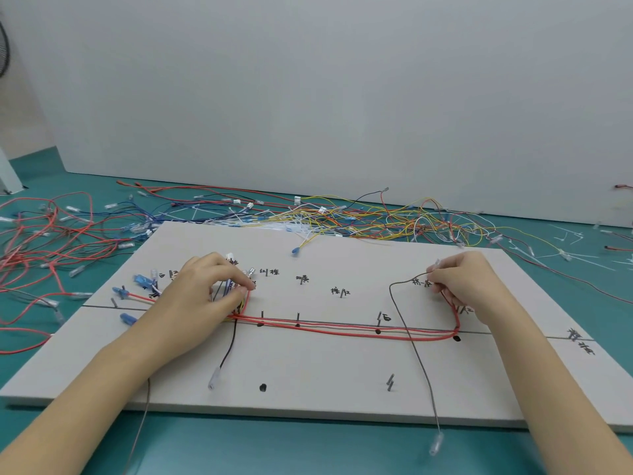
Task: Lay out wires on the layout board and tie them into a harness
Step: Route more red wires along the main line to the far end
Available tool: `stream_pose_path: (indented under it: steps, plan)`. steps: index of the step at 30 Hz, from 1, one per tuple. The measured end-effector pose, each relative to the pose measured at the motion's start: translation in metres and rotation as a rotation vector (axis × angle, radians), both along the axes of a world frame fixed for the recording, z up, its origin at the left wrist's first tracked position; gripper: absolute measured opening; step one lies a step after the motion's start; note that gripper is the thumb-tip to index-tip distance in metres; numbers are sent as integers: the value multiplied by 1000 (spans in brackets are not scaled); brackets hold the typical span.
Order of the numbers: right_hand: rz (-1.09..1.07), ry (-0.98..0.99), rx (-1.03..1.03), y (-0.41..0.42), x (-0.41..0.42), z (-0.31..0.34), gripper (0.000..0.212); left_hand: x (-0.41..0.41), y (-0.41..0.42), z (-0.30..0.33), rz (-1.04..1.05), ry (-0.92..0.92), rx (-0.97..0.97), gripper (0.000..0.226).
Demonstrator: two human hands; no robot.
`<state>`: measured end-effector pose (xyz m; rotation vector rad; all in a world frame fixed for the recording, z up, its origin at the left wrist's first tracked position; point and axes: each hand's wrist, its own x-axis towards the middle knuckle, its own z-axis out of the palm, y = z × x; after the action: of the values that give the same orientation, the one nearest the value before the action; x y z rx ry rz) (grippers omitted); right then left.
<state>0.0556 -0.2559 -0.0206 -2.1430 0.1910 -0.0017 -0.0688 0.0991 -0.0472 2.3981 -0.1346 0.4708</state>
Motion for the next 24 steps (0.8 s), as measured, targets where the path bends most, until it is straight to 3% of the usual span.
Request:
stream_pose_path:
  steps: [8, 17, 24]
  plan:
    - [-9, 86, -134, 9, 9, 6, 18, 0, -1, 0, -9, 10, 20, 24]
    - [-17, 203, -104, 12, 15, 13, 8, 0, -3, 0, -14, 24, 49, 28]
    - [54, 100, -316, 22, 13, -1, 15, 0, -4, 1, -19, 34, 65, 30]
